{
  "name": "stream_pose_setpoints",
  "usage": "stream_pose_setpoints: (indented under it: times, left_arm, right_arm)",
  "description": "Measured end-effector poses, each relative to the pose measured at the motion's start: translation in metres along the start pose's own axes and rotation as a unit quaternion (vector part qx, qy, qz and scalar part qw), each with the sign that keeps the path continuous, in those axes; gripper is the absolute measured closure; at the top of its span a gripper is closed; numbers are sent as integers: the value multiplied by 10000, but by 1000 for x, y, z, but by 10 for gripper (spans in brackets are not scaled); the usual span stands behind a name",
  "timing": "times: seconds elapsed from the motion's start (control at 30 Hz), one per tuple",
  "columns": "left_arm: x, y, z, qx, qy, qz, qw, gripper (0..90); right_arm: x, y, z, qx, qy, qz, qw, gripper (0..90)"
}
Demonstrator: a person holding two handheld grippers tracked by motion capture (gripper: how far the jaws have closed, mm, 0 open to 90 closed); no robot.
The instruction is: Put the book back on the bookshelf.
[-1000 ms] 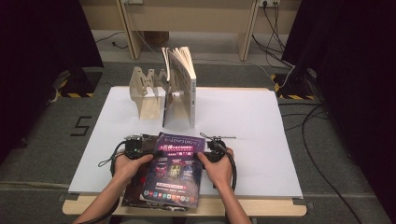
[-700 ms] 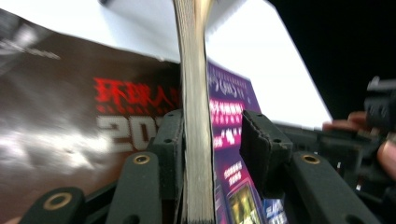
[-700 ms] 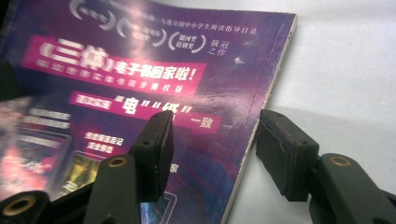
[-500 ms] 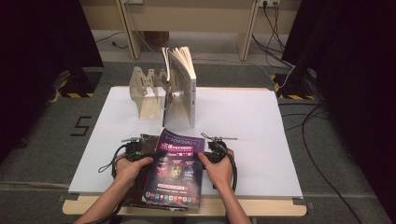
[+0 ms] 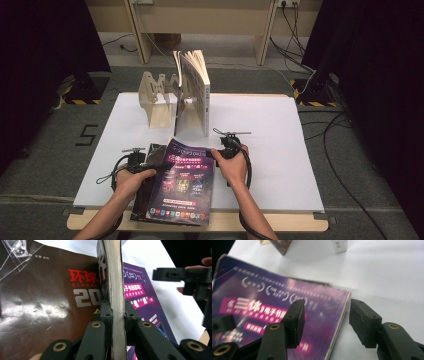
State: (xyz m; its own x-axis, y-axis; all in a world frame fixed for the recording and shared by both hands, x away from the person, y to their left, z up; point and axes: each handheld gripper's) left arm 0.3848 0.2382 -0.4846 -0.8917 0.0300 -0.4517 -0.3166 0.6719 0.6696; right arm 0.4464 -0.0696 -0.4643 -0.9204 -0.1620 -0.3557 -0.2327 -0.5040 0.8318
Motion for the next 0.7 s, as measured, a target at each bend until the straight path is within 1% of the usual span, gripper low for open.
stream_pose_setpoints:
  times: [0.1, 0.13, 0.2, 0.3, 0.33, 0.37, 0.43, 0.47, 0.5, 0.6, 0.63, 0.7]
  left_arm:
    - [1, 2, 3, -27, -22, 15, 10000, 811]
    - [1, 3, 3, -35, -40, 36, 10000, 809]
    - [1, 4, 6, -50, -74, 55, 9999, 806]
    - [1, 5, 7, -122, -108, 55, 9999, 802]
    - [1, 5, 8, -120, -97, 64, 9999, 800]
    - [1, 5, 8, -138, -80, 83, 9998, 797]
    - [0, 4, 9, -193, -97, 125, 9997, 790]
    - [0, 3, 9, -220, -93, 126, 9996, 784]
    - [0, 3, 9, -233, -90, 140, 9996, 781]
    - [0, 3, 9, -231, -108, 144, 9996, 779]
    - [0, 3, 10, -231, -93, 165, 9996, 779]
    - [0, 2, 11, -208, -81, 187, 9996, 777]
  right_arm:
    - [-7, -5, -2, -75, -56, 33, 10000, 467]
    - [-10, -6, -3, -35, -38, 35, 10000, 467]
    - [-13, -8, -3, -49, -82, 61, 9999, 467]
    - [-16, -13, -7, -5, -58, 122, 9999, 466]
    - [-17, -15, -7, -70, -130, 161, 9998, 466]
    - [-18, -17, -8, -91, -114, 196, 9997, 466]
    - [-19, -19, -8, -76, -160, 205, 9996, 466]
    - [-21, -20, -8, -105, -116, 193, 9997, 465]
    - [-22, -20, -8, -140, -170, 223, 9995, 464]
    - [-25, -22, -8, -142, -159, 222, 9995, 463]
    - [-26, -22, -7, -166, -200, 245, 9994, 463]
    - [-27, -24, -6, -144, -166, 245, 9995, 461]
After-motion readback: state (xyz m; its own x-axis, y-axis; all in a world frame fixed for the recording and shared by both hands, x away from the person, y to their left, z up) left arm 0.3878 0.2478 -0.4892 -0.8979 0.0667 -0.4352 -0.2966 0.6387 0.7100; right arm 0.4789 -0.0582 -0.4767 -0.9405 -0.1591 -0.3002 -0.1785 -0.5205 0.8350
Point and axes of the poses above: each handheld gripper's, and its own axes: y roughly backward along the jaws, x roughly out of its underside, z roughly to its left, and after that the axes turned 14 degrees about z, right-handed
